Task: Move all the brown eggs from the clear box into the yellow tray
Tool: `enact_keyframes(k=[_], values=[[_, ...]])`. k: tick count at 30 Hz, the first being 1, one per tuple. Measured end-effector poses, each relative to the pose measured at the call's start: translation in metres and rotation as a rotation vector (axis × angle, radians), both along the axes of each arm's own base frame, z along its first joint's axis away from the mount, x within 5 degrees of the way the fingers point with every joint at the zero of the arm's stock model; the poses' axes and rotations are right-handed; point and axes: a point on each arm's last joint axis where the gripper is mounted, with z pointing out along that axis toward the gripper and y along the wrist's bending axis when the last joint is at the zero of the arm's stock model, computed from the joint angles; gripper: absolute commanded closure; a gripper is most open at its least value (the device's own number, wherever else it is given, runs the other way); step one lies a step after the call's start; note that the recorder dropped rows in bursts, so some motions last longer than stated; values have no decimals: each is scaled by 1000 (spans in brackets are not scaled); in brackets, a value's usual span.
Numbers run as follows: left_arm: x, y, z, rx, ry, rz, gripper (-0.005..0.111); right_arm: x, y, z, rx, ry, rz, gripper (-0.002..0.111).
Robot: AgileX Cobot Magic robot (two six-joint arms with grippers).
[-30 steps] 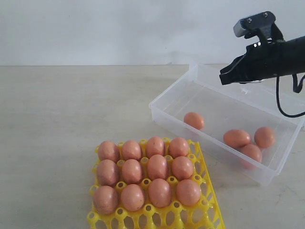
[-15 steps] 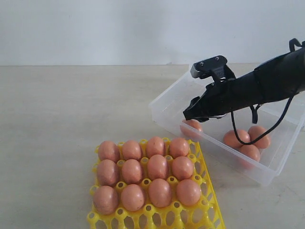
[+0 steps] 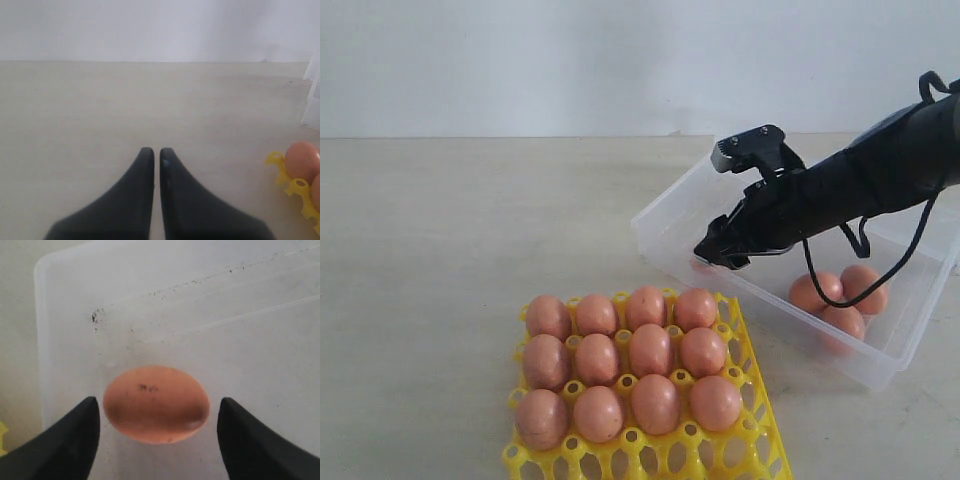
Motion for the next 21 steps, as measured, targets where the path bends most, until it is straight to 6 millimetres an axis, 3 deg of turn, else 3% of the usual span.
enact_keyframes(k=[9,21], values=[[0,0,0,0,0,0,103,0,0,0,10,9,-24,48],[0,0,0,0,0,0,103,8,2,7,195,28,-233,48]])
